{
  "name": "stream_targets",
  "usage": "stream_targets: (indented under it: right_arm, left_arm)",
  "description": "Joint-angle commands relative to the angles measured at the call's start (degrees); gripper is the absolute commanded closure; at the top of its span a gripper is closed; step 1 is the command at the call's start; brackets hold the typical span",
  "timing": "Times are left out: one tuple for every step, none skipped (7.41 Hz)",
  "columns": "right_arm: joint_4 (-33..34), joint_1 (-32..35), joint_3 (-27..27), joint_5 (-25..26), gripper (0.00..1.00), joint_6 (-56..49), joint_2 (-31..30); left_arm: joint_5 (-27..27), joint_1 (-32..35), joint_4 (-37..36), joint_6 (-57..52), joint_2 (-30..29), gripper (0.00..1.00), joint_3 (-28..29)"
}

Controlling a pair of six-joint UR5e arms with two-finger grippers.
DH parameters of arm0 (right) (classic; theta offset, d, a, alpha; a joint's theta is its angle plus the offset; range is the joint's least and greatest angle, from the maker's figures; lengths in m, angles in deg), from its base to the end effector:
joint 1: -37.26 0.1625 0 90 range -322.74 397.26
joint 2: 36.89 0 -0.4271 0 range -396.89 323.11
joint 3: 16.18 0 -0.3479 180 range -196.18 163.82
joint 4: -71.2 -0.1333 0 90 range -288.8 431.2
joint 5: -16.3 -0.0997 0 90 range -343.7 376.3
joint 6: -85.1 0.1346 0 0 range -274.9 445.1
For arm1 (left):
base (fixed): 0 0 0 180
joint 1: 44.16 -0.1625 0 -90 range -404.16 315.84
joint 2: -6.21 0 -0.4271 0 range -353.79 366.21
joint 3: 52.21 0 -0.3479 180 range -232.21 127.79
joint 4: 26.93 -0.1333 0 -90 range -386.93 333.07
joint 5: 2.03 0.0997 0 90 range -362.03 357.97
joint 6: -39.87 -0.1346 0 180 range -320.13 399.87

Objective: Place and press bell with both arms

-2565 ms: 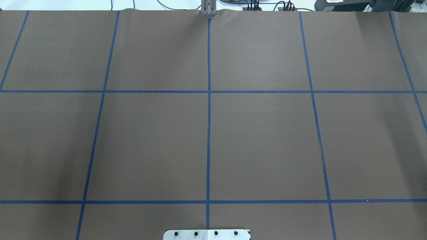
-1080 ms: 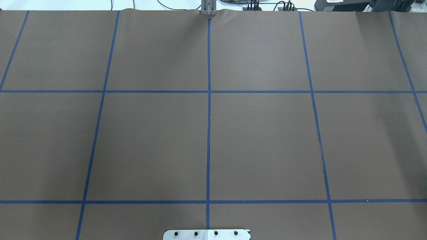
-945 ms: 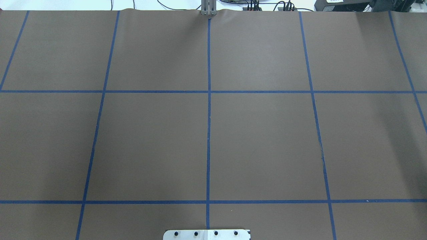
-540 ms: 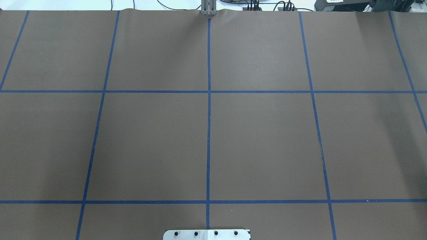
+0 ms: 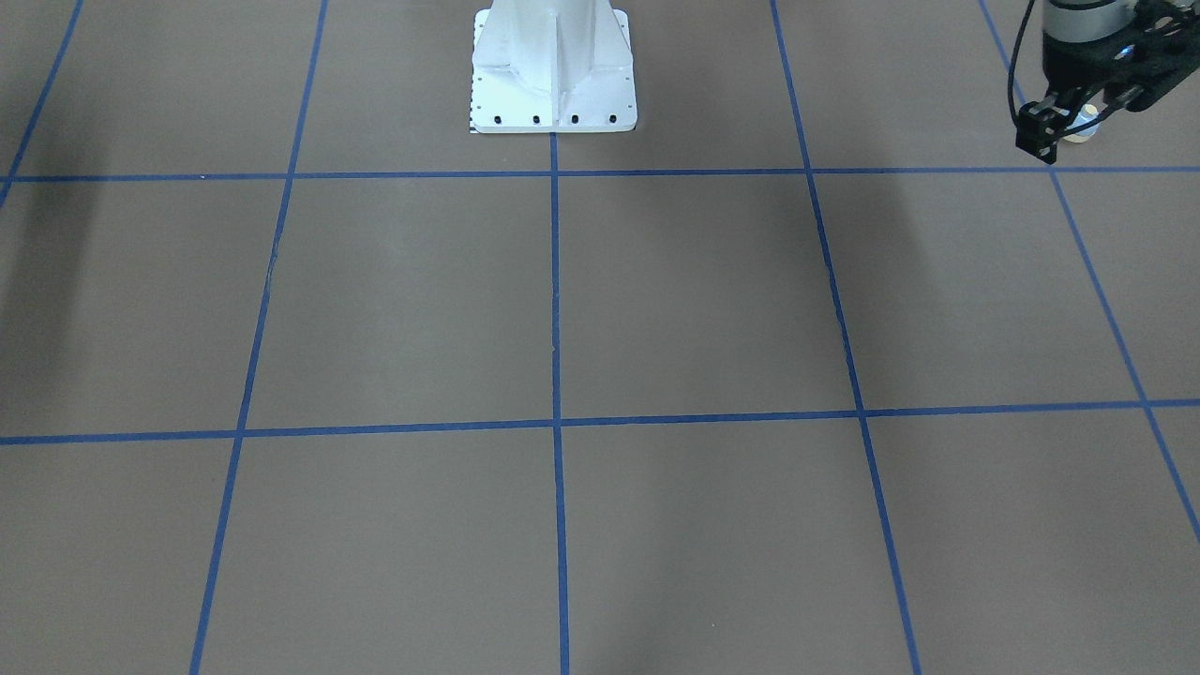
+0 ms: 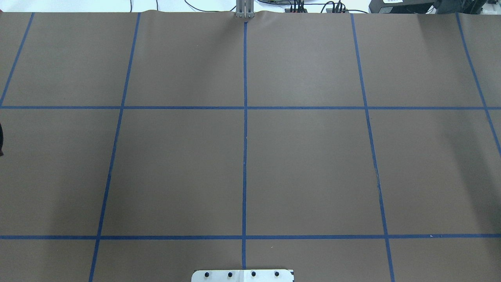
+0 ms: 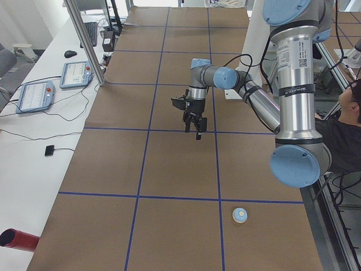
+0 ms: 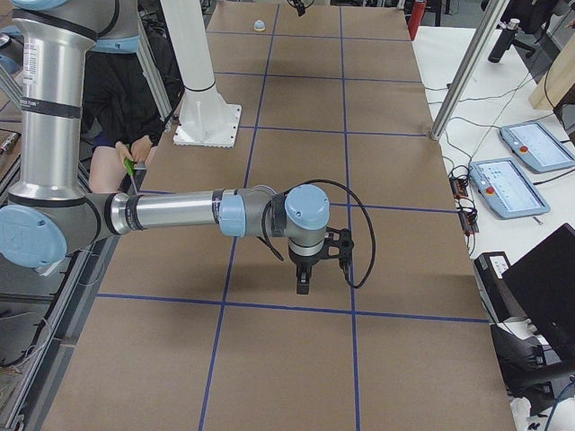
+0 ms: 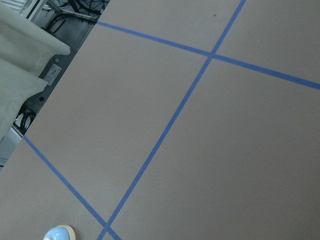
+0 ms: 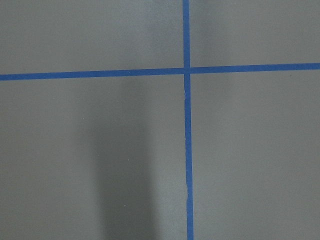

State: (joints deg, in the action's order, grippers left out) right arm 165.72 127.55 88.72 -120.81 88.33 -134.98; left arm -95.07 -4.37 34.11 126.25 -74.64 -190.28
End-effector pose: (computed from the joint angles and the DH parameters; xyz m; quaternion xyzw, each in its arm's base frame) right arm 0.0367 -0.3884 0.6316 0.0081 -0.3999 0.0202 0.9163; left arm 0.1684 -0.3044 0.4807 0.0075 0.0904 -0.3070 0.9474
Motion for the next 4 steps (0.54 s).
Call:
stream_targets:
  right_arm:
    - [-0.04, -0.02, 0.04, 0.00, 0.00, 0.02, 0.27]
    - [-0.12, -0.02, 0.13, 0.00, 0.00, 0.02, 0.45]
    - [-0.04, -0.02, 0.74, 0.00, 0.00, 0.02, 0.45]
    - [-0.04, -0.02, 1.09, 0.00, 0.00, 0.02, 0.62]
  left_arm:
    - [4.34, -14.42, -0.13, 25.13, 5.59, 0.00, 0.34]
    - [8.01, -20.74, -0.22, 39.17, 8.05, 0.00, 1.13]
    - [9.87, -26.55, -0.31, 50.45, 11.64, 0.00, 1.49]
    - [10.06, -31.31, -0.13, 58.04, 15.33, 0.00, 1.66]
